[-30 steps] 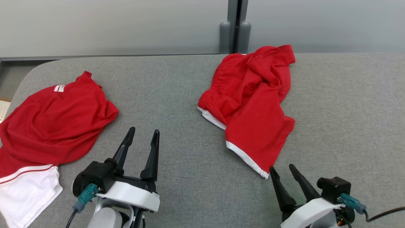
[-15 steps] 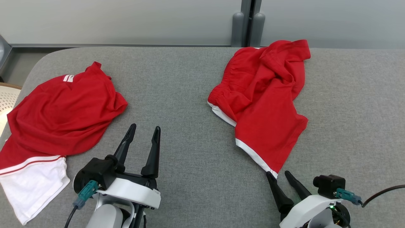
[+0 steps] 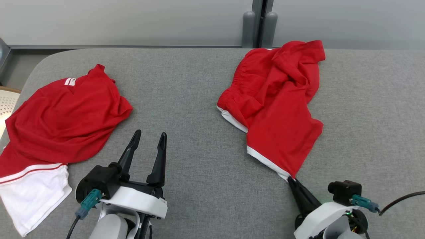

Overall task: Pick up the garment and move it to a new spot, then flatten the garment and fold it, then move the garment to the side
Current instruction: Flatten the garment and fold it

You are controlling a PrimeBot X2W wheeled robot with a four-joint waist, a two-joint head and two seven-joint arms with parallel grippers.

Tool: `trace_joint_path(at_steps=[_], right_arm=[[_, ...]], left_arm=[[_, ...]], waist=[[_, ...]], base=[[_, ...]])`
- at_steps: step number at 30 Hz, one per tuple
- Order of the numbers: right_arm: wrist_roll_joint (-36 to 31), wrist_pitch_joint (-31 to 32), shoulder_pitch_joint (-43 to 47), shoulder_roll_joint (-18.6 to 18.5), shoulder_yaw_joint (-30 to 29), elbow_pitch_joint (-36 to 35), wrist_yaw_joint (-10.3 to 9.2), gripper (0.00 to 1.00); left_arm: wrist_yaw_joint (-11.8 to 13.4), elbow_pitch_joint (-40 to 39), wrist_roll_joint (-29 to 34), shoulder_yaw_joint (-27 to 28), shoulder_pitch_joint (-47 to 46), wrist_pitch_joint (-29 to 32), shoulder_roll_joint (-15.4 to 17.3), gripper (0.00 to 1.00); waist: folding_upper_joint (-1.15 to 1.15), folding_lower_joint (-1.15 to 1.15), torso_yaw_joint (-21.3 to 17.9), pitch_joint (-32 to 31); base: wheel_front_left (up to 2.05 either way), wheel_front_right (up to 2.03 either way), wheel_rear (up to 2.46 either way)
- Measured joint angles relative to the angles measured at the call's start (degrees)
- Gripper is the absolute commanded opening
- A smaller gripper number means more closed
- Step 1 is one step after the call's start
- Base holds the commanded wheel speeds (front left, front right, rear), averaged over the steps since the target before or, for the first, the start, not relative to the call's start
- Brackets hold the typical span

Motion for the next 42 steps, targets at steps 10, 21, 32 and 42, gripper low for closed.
trace_joint_path(at_steps=[10, 21, 32, 42], right_arm=[[-4.9, -5.0, -1.5, -3.8, -6.1, 0.8, 0.00, 0.00], [-15.2, -4.5, -4.6, -4.5, -17.5, 2.2, 0.01, 0.00], [-19.8, -3.4, -9.2, -2.2, -21.3, 0.9, 0.01, 0.00], [-22.0, -3.3, -12.7, -0.7, -20.7, -0.1, 0.00, 0.00]], left_arm=[[-0.4, 0.2, 0.8, 0.3, -0.1, 0.0, 0.0, 1.00], [-2.1, 8.7, 7.0, -6.0, -5.8, 0.0, 0.4, 1.00], [-2.4, 18.5, 6.3, -16.3, -18.7, 0.0, 3.9, 1.00], [-2.4, 23.0, 1.9, -20.4, -26.6, 0.0, 6.6, 1.00]], waist=[[0.00, 0.00, -2.0, -0.4], [0.00, 0.00, -7.3, 2.0], [0.00, 0.00, -10.8, 7.8], [0.00, 0.00, -13.9, 12.7]], base=[[0.00, 0.00, 0.00], [0.00, 0.00, 0.00], [0.00, 0.00, 0.00], [0.00, 0.00, 0.00]])
